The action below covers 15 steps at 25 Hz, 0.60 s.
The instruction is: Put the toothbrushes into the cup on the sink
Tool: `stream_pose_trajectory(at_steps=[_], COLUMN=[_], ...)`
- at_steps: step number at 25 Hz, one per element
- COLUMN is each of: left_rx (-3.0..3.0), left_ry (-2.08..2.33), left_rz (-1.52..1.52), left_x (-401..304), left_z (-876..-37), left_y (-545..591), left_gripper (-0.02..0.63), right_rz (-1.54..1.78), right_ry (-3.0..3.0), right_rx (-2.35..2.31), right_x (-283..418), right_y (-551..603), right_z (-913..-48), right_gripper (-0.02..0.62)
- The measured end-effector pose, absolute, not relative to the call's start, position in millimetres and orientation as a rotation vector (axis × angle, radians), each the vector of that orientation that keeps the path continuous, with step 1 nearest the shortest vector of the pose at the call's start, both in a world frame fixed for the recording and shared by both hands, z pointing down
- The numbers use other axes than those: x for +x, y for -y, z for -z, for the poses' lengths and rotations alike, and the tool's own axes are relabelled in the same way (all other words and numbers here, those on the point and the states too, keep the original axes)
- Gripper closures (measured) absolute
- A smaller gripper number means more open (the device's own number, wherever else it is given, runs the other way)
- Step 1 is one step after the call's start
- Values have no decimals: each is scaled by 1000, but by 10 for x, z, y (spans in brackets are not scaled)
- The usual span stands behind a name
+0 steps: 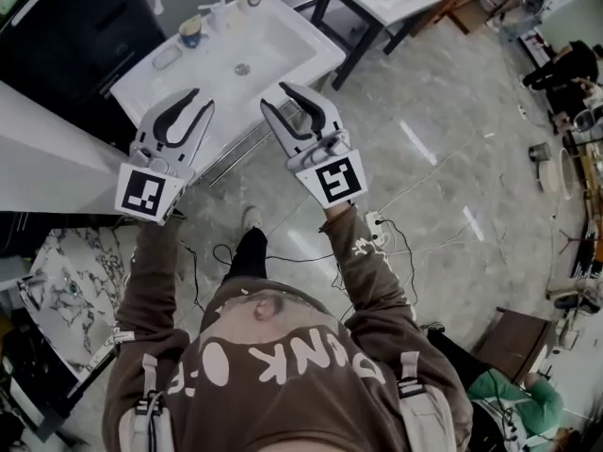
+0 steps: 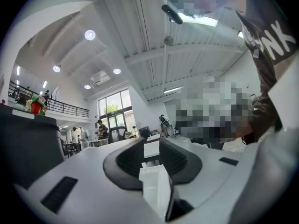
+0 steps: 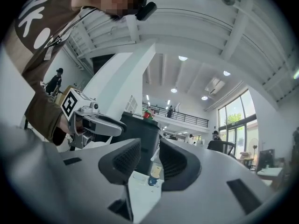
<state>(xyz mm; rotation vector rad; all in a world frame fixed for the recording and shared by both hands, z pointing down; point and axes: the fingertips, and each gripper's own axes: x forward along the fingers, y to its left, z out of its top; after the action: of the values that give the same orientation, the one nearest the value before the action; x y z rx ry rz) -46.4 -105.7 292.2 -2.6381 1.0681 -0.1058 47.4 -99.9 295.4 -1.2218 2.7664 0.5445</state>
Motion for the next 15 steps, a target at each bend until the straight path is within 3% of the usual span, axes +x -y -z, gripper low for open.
stream_pose_trajectory(at_steps=[5, 7, 15], left_rx=[-2642, -2648, -2652], left_ry=[-1057, -1050, -1020], left_rz=[96, 94, 85], left_x=[-448, -439, -373], left_z=[-2983, -3006, -2982], left_y=[696, 588, 166], left_gripper=[583, 589, 595], right_rz=[-548, -565, -544], right_ry=[-2767, -2778, -2784], right_rx=[-1284, -1285, -1308], right_x=[587, 588, 598], right_y=[601, 467, 66], right_z=[-3025, -3057, -3154], right_gripper=[548, 583, 583])
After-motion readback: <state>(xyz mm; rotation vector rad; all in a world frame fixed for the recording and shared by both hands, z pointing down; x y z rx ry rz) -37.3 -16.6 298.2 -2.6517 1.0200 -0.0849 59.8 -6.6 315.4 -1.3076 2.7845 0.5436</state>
